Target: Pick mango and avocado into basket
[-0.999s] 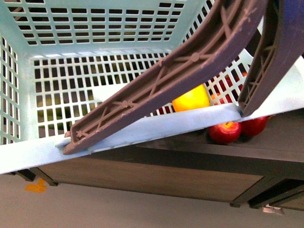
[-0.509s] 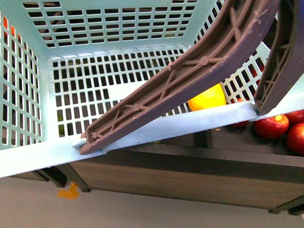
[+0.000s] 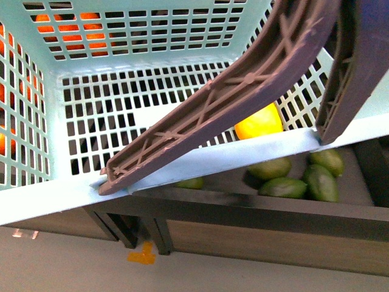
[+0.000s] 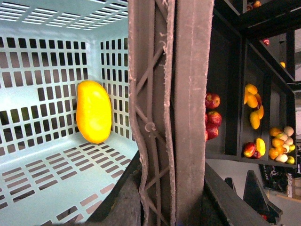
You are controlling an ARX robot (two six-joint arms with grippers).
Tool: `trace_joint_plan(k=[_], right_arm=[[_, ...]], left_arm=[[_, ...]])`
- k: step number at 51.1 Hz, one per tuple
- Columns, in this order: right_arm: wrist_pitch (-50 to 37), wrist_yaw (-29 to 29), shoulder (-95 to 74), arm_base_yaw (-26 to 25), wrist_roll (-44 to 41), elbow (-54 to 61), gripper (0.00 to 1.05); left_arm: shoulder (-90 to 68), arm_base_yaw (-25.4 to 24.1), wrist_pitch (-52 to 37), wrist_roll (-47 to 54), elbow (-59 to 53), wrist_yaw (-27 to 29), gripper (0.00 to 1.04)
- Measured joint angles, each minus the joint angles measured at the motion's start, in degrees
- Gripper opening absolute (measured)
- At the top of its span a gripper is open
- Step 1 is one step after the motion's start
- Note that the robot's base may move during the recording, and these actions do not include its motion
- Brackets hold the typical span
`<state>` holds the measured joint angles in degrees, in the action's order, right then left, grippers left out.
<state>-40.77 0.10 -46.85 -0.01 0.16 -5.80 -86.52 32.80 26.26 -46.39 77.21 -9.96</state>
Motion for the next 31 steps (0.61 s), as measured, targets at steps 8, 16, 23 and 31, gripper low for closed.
trace_joint_plan(k=[8, 16, 23, 31], right_arm=[[0.0, 0.0, 0.0, 0.0, 0.0, 0.0, 0.96], [0.0, -0.5, 0.0, 0.1, 0.0, 0.0, 0.96], [0.0, -0.3, 0.0, 0.0, 0.0, 0.0, 0.96], [3.0, 2.6, 0.1, 0.4, 0.9, -0.8, 0.96]], left_arm=[[0.0, 0.0, 0.0, 0.0, 0.0, -0.2, 0.2], [0.0, -0.7, 0.0, 0.1, 0.0, 0.6, 0.2], [0.0, -0.9, 0.0, 0.5, 0.0, 1.8, 0.2], [0.0, -0.7, 0.0, 0.6, 0.0, 0.9, 0.2]])
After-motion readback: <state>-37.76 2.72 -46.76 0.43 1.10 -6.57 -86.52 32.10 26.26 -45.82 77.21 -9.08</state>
